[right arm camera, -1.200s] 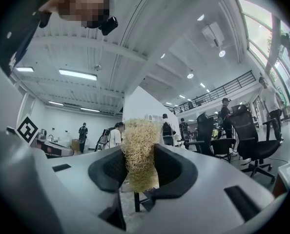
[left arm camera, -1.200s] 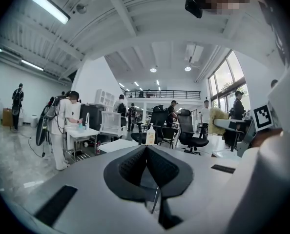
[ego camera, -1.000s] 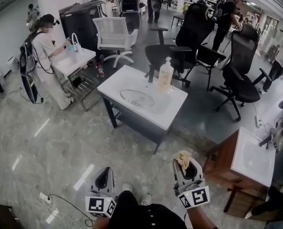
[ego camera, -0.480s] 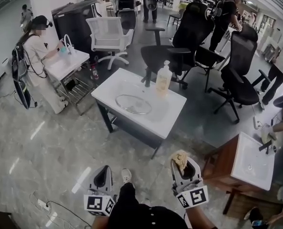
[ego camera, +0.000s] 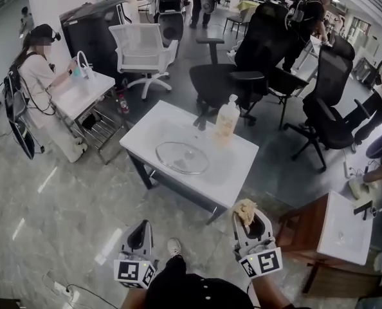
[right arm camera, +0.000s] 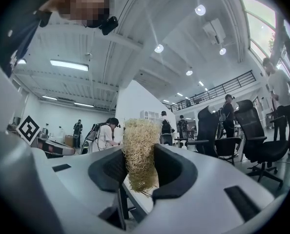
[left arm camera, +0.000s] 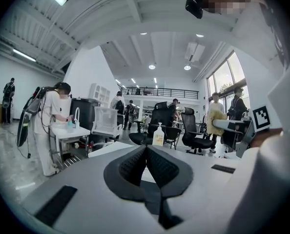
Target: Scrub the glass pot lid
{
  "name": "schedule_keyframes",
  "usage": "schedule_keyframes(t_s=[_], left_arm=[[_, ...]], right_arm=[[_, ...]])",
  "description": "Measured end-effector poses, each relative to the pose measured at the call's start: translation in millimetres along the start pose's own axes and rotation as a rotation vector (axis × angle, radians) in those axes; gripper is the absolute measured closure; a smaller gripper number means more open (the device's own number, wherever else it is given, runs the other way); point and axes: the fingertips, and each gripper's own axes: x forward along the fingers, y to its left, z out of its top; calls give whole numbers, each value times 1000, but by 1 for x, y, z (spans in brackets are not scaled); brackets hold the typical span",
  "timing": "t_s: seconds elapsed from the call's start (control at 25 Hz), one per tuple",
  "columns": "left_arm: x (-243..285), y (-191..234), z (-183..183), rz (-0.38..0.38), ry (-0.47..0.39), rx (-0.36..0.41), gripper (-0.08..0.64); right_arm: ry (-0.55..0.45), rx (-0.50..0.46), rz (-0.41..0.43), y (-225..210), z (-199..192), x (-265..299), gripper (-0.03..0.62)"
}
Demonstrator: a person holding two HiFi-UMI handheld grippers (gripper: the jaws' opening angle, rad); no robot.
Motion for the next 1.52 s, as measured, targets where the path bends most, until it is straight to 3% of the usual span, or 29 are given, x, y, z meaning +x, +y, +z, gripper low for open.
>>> schedule_keyframes(t_s=[0.68,1.16,1.52], left_arm=[[136,104,24,-97,60,12,535],[193,125,2,-111,159,-18,534],[253,128,17,-79,140,-42,534]], right_arm=[[6,-24,-80,-20,-9,160,443],[66,-13,-118,-45,-38,194,443],[32,-6,-97,-92,-40,248,443]])
